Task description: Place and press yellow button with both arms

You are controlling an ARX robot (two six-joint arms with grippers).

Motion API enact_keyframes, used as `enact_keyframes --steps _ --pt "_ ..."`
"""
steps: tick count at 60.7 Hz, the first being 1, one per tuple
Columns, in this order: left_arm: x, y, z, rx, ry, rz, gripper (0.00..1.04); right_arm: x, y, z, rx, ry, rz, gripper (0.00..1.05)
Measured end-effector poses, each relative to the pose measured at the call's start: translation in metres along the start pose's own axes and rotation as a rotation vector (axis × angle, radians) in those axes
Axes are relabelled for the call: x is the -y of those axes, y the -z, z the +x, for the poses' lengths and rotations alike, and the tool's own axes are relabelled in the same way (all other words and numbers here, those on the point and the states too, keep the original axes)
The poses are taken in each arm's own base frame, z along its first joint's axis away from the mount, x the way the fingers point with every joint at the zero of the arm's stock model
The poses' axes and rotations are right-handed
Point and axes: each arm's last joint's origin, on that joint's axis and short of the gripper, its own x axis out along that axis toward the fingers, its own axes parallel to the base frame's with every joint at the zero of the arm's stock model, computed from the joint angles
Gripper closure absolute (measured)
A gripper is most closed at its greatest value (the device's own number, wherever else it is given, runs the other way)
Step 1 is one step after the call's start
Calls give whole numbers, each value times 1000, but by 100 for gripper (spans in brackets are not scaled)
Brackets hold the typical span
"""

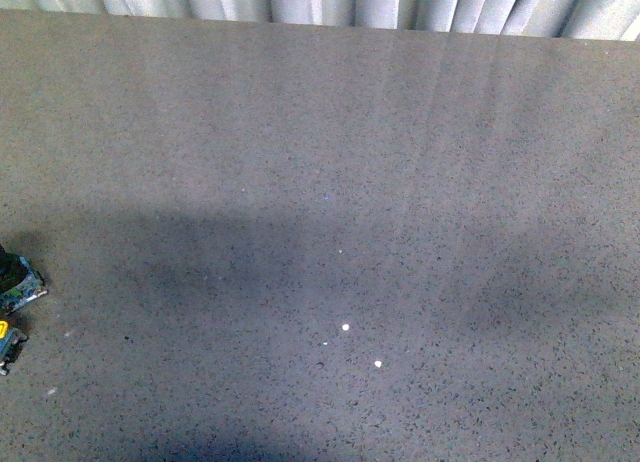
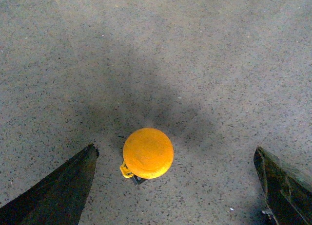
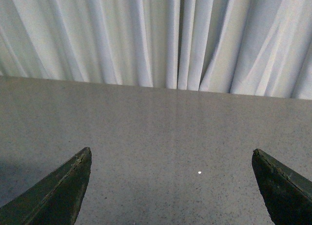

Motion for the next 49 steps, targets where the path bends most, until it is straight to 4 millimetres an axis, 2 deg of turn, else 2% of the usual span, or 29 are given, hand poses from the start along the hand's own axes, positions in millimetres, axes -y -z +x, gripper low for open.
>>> enact_keyframes --steps 25,49 --pt "-6 9 39 -50 -24 85 9 0 0 0 0 0 0 9" --pt "-13 13 53 -81 -42 98 9 0 0 0 0 0 0 9"
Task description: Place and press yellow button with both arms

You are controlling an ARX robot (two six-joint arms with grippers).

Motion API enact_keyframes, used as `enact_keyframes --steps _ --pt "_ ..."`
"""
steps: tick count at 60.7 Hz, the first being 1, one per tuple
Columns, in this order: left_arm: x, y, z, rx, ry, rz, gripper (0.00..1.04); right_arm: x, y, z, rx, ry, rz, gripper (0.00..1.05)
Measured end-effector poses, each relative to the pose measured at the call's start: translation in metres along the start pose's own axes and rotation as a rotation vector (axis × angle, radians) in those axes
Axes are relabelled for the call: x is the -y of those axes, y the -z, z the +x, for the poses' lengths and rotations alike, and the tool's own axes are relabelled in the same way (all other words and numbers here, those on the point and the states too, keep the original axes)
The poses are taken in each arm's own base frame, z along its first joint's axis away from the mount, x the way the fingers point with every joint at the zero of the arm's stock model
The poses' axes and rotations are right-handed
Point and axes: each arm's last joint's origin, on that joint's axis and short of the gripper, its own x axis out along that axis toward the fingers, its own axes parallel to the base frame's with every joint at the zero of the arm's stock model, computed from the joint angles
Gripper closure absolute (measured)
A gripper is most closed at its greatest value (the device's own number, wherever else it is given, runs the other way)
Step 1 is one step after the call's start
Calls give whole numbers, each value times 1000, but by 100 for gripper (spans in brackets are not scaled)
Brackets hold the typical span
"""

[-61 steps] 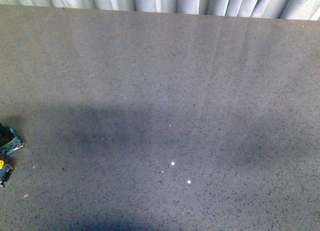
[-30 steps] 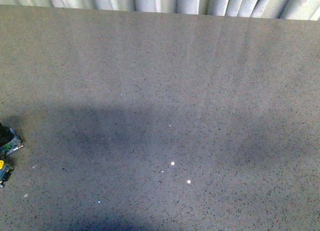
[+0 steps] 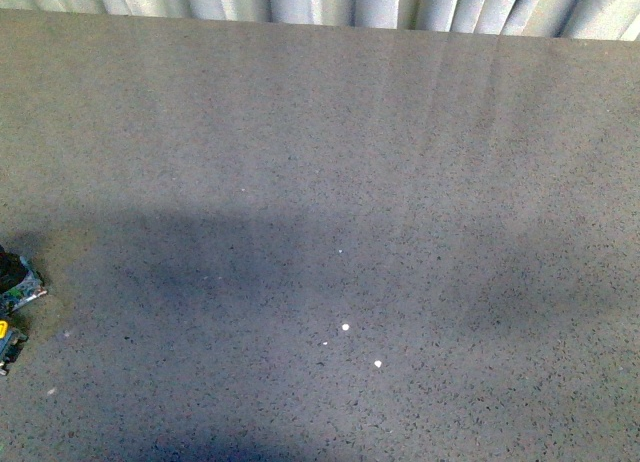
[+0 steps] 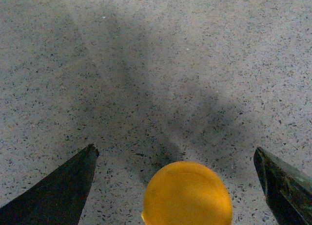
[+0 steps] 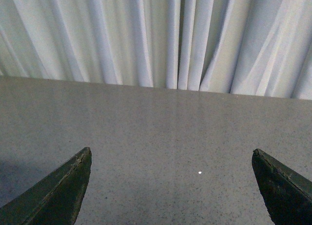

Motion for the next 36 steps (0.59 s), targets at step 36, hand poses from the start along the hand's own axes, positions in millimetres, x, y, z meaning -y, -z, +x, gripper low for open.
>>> enact_keyframes --steps 36 --pt "0 -1 2 3 -1 15 41 0 0 0 0 0 0 9"
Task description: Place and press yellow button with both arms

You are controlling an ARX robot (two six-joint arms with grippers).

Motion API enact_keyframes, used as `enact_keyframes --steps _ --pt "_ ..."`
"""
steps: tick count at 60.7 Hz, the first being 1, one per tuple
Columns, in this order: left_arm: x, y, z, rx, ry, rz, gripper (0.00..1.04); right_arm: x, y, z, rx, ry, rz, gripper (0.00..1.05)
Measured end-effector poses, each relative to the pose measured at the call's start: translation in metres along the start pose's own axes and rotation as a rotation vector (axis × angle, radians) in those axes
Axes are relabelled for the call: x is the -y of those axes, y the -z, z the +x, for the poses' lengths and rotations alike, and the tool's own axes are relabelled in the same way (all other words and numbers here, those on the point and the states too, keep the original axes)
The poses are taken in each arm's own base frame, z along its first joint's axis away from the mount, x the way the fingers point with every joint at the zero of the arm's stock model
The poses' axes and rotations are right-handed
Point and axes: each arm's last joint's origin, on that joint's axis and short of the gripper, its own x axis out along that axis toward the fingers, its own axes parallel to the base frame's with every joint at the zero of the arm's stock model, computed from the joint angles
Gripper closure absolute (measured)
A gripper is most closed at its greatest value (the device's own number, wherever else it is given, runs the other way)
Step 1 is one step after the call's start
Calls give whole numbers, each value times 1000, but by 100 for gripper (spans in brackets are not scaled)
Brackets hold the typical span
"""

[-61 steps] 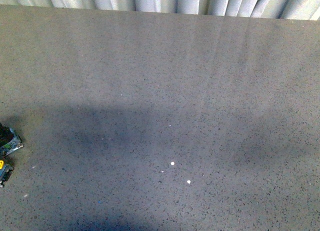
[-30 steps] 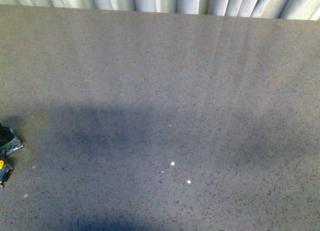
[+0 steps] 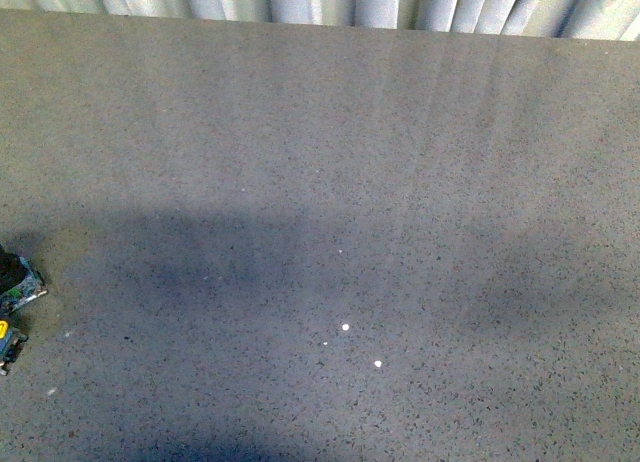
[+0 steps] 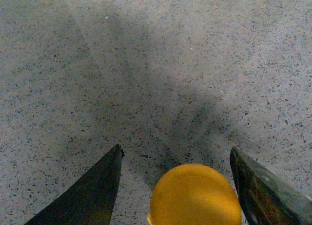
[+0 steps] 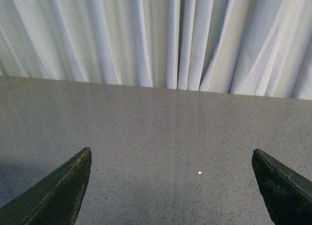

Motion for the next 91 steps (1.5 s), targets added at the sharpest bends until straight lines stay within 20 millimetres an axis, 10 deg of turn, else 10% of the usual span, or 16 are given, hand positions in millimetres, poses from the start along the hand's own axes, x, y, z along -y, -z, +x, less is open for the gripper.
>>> enact_keyframes --steps 34,91 --pt "5 0 1 2 14 16 70 0 0 0 0 0 0 9" --pt "19 -37 -29 62 59 56 70 0 0 0 0 0 0 9"
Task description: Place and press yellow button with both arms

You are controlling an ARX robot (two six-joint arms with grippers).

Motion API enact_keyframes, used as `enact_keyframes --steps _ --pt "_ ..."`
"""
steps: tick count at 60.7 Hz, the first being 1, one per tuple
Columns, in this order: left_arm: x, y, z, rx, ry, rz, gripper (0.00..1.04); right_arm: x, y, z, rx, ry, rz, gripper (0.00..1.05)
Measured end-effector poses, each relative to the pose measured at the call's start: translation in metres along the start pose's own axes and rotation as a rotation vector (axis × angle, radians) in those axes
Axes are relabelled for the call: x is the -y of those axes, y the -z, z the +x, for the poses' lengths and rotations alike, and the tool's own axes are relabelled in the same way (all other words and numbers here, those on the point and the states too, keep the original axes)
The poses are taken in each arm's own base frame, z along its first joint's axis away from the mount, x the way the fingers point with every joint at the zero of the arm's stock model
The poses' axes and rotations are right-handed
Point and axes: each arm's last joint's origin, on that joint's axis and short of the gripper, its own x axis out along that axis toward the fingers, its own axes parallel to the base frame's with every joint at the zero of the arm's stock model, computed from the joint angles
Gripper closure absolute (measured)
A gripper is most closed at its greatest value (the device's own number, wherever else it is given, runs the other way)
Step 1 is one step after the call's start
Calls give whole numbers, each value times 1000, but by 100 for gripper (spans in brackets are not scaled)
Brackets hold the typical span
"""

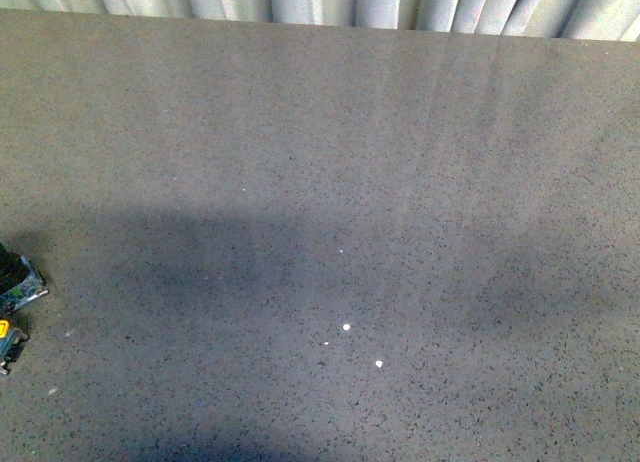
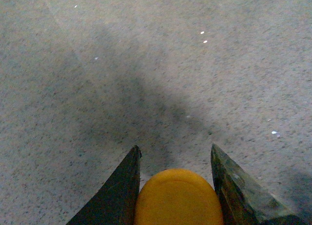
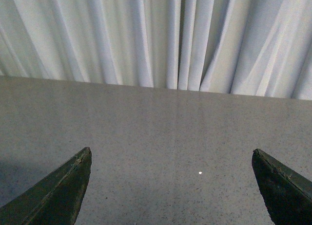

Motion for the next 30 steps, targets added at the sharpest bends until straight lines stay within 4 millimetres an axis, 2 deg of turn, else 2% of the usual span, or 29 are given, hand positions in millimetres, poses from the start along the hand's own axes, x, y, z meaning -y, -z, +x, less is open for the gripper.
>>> enact_keyframes --steps 14,21,25,30 --pt "38 -36 1 61 92 64 70 0 0 0 0 0 0 9" --pt "81 -54 -1 93 176 106 70 0 0 0 0 0 0 9" --pt "108 -57 -3 98 232 127 70 0 0 0 0 0 0 9" --pt "145 -51 -5 82 318 160 70 0 0 0 0 0 0 9"
